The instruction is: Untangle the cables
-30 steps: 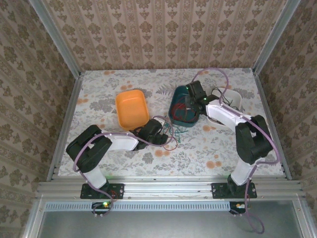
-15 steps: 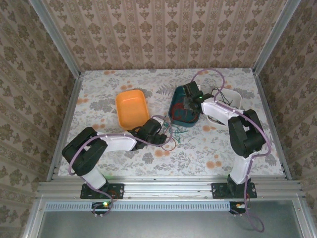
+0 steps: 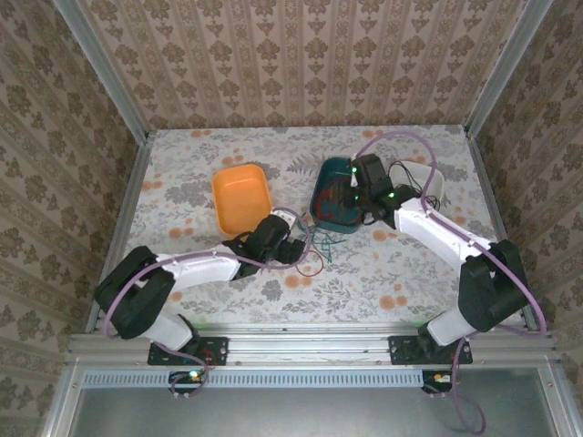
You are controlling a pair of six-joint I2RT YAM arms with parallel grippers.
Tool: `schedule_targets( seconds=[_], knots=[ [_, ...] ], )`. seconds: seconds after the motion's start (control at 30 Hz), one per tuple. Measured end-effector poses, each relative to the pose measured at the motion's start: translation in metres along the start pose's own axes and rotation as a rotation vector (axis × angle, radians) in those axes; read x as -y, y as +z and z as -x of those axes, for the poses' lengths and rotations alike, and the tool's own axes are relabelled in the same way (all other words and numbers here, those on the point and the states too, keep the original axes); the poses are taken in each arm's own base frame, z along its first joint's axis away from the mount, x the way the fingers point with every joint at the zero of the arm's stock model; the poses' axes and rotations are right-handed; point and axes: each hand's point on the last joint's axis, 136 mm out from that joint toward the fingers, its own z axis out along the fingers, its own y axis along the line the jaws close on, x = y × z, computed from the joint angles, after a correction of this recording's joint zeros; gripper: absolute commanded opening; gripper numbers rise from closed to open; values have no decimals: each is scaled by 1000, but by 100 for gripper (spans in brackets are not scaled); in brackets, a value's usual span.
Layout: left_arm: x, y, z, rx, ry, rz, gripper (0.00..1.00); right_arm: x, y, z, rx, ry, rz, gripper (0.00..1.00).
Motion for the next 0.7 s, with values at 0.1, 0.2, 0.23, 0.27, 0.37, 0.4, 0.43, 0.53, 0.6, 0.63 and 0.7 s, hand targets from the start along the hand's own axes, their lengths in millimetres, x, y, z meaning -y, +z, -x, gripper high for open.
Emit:
schedule_targets(
  seconds=[0.1,0.2,0.23,0.27,0.37,0.4,0.43,0.53,0.6,0.63,0.7],
  knots=[
    [-10,-14,15,61,-25,43,89,-42,5,-46,-126,-67,142,49],
    [-23,-26,28,118,-57,108,91,-76,8,-85,-242,-143,252,49],
    [-29,-29,31,133,-72,137,92,-82,10,-95,-270,-165,264,49],
    [-36,-33,33,145,-89,172,92,-85,13,-104,-298,-184,270,49],
    [-59,-41,33,156,-144,285,93,-81,23,-122,-366,-196,251,49],
    [-68,-43,30,150,-160,327,94,-79,26,-124,-378,-195,237,49],
    [-74,-44,28,144,-170,356,94,-76,30,-125,-381,-195,221,49],
    [-88,-47,21,128,-188,424,94,-67,37,-123,-382,-192,179,49],
    [-90,-48,18,125,-196,440,94,-64,41,-120,-376,-186,159,48],
    [-91,-48,18,122,-198,442,94,-63,43,-118,-374,-183,153,48],
    [-92,-49,16,117,-204,449,94,-62,48,-113,-368,-174,145,47]
  ],
)
